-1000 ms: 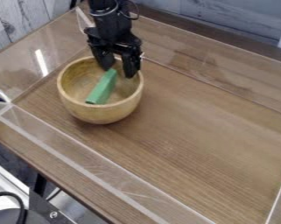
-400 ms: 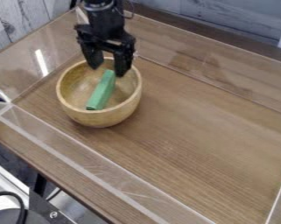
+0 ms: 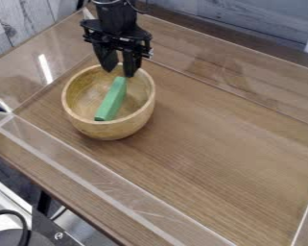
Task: Put the green block in the brown bowl
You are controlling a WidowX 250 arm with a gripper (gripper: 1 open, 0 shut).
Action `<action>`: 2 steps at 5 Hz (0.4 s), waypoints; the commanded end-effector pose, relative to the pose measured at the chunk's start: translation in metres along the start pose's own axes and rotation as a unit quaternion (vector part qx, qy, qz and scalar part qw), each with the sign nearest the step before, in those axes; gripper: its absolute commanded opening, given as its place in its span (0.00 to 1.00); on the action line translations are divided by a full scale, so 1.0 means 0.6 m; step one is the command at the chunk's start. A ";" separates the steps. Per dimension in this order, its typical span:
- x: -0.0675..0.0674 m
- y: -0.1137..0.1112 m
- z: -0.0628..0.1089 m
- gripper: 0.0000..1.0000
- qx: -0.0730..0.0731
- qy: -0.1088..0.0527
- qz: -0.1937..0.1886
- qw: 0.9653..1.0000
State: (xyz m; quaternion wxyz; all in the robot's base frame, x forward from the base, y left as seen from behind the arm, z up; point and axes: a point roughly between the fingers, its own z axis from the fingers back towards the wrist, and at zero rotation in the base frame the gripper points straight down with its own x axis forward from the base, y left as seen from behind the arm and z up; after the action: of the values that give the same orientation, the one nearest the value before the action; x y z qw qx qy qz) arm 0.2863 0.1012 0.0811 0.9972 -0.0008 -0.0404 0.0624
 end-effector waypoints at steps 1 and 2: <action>0.015 0.013 0.019 1.00 0.005 -0.017 0.003 1.000; 0.021 0.028 0.019 1.00 0.002 -0.015 0.000 1.000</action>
State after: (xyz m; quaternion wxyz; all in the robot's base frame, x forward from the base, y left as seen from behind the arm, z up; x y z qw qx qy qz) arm 0.2863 0.1139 0.0772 0.9976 -0.0080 -0.0239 0.0652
